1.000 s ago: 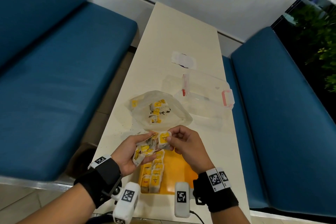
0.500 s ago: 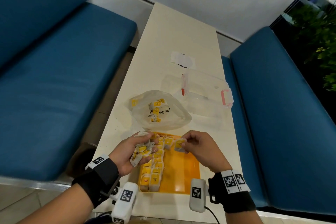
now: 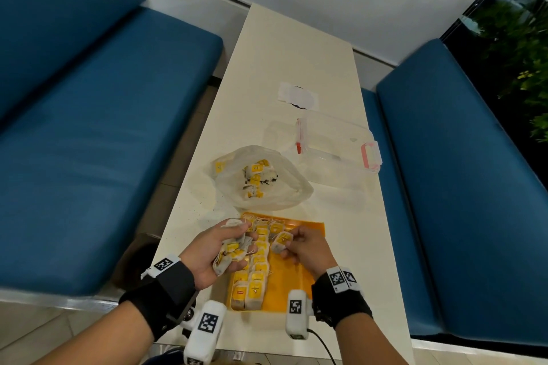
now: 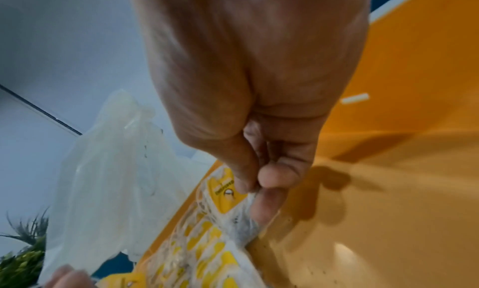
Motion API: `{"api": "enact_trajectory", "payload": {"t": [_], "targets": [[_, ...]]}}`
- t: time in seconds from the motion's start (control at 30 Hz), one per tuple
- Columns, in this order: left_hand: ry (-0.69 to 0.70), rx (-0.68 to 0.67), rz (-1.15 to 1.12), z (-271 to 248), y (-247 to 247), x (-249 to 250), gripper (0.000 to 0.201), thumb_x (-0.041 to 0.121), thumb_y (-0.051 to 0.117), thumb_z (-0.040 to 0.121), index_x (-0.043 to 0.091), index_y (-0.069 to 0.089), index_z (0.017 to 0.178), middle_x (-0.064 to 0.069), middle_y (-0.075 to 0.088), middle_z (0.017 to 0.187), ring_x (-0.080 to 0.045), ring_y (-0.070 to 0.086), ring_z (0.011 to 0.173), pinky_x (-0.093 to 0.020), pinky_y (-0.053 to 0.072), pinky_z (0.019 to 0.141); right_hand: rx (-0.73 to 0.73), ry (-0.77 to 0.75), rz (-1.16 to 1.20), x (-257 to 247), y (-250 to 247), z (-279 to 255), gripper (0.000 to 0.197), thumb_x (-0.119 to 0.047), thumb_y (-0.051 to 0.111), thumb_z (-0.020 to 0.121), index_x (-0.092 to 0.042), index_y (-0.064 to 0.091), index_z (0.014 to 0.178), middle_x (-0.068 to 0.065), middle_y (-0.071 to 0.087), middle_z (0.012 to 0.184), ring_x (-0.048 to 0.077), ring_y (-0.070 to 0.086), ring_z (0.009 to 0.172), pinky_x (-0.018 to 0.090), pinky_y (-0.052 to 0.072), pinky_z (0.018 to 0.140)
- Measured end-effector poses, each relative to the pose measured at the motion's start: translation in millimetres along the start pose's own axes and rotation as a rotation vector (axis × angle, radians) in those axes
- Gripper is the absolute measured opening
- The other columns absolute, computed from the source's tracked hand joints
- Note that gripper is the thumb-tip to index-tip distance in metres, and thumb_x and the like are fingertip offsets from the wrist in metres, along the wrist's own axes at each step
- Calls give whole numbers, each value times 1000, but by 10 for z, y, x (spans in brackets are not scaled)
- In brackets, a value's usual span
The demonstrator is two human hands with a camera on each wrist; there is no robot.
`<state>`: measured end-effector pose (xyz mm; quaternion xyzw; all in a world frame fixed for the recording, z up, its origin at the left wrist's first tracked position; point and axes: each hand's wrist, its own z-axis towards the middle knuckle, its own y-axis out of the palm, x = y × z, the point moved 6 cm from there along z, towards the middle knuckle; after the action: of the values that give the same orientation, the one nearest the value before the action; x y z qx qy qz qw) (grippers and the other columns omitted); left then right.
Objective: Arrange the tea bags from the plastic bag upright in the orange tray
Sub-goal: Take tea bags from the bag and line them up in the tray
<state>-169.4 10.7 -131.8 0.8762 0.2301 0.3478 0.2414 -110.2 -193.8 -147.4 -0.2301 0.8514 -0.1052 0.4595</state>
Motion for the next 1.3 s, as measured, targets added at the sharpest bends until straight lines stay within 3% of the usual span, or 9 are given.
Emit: {"api": "enact_trajectory", "payload": {"t": [0.37,0.57,0.7,0.8,0.87,0.97,1.07,1.17,1.3], "targets": [[-6,-1,17,-2,-4,10,34,23,67,92,14,61,125,-8,73,102,-21,71,80,-28,55,52,163,81,37,71,72,168,14,3,68,83,-10,63,81,14,70,70,10,59,45,20,43,43],[-14,-5,16,-4,4,13,35,24,67,92,14,62,126,-9,73,103,-21,72,80,-28,54,51,267,92,45,102,81,215,9,-4,73,84,-9,65,85,14,73,76,16,66,56,25,50,51],[-35,-16,-3,-12,4,10,33,28,64,93,14,63,123,-9,73,104,-23,72,81,-28,54,51,251,128,78,41,67,156,9,-1,73,83,-6,65,86,14,72,75,10,64,47,23,51,45],[-66,-18,-38,-23,-2,21,35,38,64,90,16,68,117,-11,72,106,-25,71,84,-28,54,51,316,62,-144,-78,-73,47,6,-11,68,78,-15,69,73,6,73,73,20,70,64,38,61,65],[-94,-32,-65,-39,15,38,38,45,64,87,16,72,111,-13,72,108,-26,70,85,-29,54,50,354,-38,-205,-251,-153,-98,6,-15,66,79,-18,70,76,0,72,74,18,70,62,34,60,63],[-133,-105,-71,-82,115,63,44,53,60,90,14,74,105,-16,70,109,-28,69,83,-28,54,47,196,-195,-30,-584,-72,-328,16,-1,64,84,-15,70,90,5,72,87,20,67,61,19,46,46],[-181,-184,-45,-116,230,57,52,58,55,90,12,72,107,-15,68,102,-28,68,77,-26,51,44,-75,-182,137,-710,98,-395,42,11,62,79,-17,69,108,5,71,107,26,68,72,27,45,48],[-221,-252,-10,-121,295,15,55,61,53,91,11,70,110,-14,65,98,-29,64,80,-26,52,43,-246,-128,209,-679,214,-406,50,14,58,83,-15,64,123,4,69,119,18,64,69,29,48,53],[-224,-283,41,-73,266,-30,59,64,55,90,12,67,116,-14,63,99,-30,64,84,-26,53,43,-331,-137,266,-632,265,-430,36,6,64,87,-10,67,119,6,72,103,16,61,65,27,46,56]]}}
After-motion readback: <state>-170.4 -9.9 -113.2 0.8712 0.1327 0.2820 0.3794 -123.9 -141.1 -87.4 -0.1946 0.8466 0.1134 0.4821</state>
